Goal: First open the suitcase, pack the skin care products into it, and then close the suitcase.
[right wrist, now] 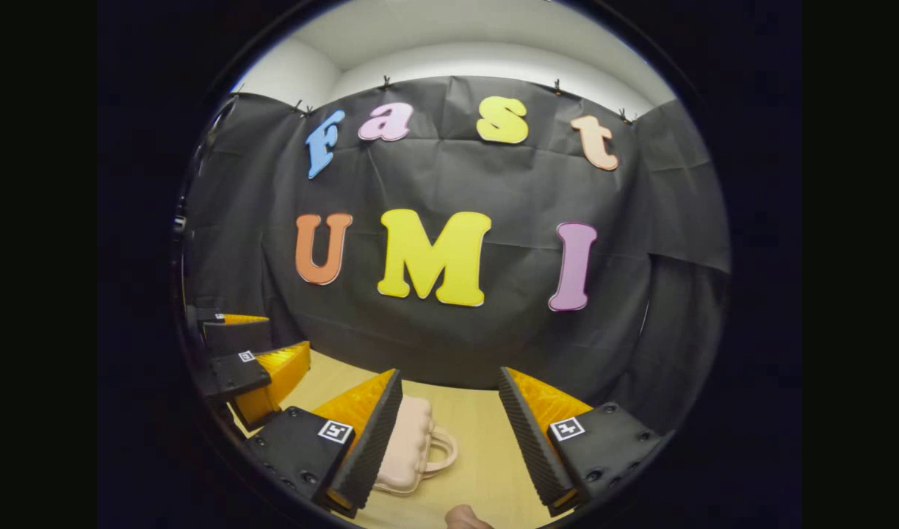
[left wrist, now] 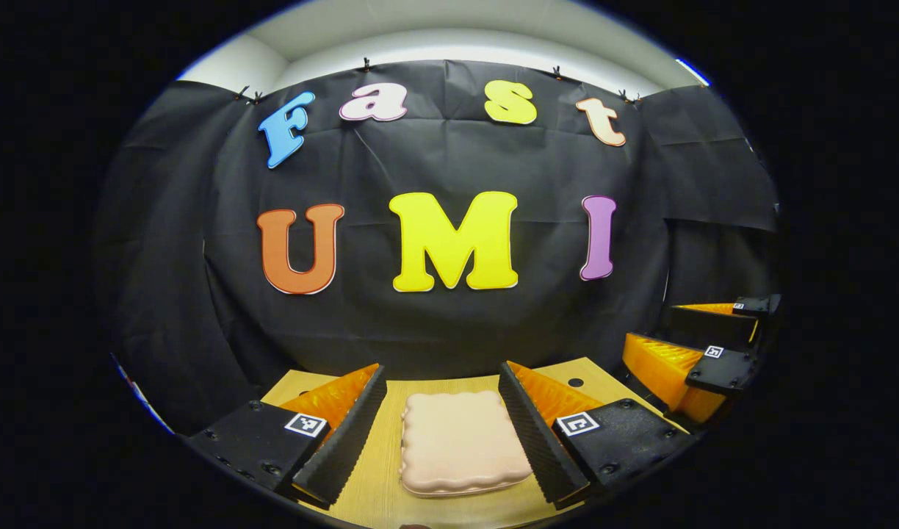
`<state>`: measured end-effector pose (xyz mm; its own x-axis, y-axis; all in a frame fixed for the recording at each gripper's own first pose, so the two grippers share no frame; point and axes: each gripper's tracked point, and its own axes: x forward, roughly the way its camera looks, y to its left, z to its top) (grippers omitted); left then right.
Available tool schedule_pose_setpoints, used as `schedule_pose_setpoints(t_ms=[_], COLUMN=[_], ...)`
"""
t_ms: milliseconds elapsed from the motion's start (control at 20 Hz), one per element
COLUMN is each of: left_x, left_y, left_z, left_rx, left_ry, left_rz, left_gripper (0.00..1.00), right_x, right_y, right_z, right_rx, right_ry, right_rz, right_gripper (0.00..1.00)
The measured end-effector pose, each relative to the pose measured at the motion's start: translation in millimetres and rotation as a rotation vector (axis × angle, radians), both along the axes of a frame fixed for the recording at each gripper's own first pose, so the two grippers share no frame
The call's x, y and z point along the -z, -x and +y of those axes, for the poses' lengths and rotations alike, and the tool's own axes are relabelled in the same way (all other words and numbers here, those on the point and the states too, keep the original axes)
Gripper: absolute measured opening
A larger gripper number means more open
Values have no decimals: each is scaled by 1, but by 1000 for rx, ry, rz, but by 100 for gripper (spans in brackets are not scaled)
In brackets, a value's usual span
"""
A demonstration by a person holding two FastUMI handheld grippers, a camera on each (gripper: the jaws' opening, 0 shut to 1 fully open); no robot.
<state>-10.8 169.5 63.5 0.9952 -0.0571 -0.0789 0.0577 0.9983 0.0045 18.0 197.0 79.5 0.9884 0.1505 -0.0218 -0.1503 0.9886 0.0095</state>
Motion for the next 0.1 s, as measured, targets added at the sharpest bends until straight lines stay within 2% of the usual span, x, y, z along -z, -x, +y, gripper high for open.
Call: schedule_pose_setpoints(t_ms=[100], left_x=[1], left_y=[-3], left_z=[6], left_rx=[-1], left_ry=[5], left_rz=[3], left_gripper=[98], right_x=[-3], right_y=[-3], right_z=[10], right_rx=[-7], right_ry=[28], right_rz=[-10], right_gripper=[78])
